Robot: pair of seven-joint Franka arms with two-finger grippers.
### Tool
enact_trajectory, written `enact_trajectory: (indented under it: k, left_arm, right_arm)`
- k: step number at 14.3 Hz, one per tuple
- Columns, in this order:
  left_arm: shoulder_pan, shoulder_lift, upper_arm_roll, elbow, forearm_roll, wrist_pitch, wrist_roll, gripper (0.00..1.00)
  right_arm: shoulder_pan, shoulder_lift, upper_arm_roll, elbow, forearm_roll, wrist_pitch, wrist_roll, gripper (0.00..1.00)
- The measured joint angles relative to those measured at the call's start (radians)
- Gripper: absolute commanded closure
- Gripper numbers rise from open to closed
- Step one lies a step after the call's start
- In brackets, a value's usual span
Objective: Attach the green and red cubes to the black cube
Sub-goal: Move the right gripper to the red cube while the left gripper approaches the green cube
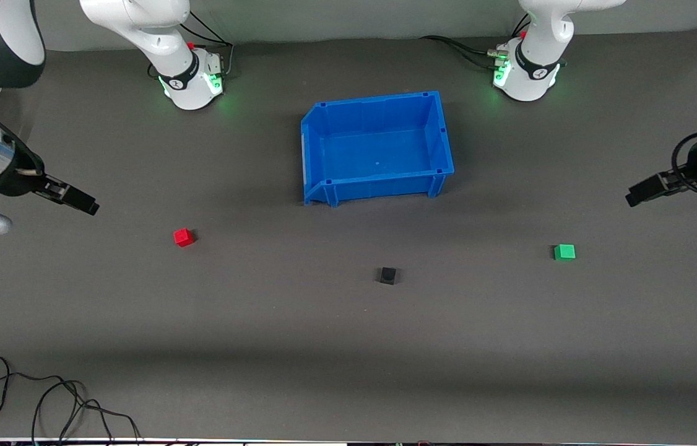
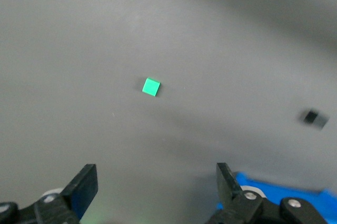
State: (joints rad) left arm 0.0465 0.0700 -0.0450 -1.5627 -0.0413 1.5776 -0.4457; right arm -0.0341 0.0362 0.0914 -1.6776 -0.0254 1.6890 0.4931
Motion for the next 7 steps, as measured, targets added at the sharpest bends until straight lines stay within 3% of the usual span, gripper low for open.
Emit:
enact_trajectory:
  k: [4, 7]
  left_arm:
    - [0.050, 0.010, 0.002, 0.000, -0.073, 0.000, -0.401, 0.00]
    - [0.102, 0.036, 0.003, -0.001, -0.149, 0.000, -0.619, 0.00]
  right_arm:
    - [0.001, 0.009, -0.039, -0.087, 0.001, 0.125, 0.076, 0.01]
    - [0.002, 0.018, -0.048, -0.139, 0.003, 0.139, 0.266, 0.00]
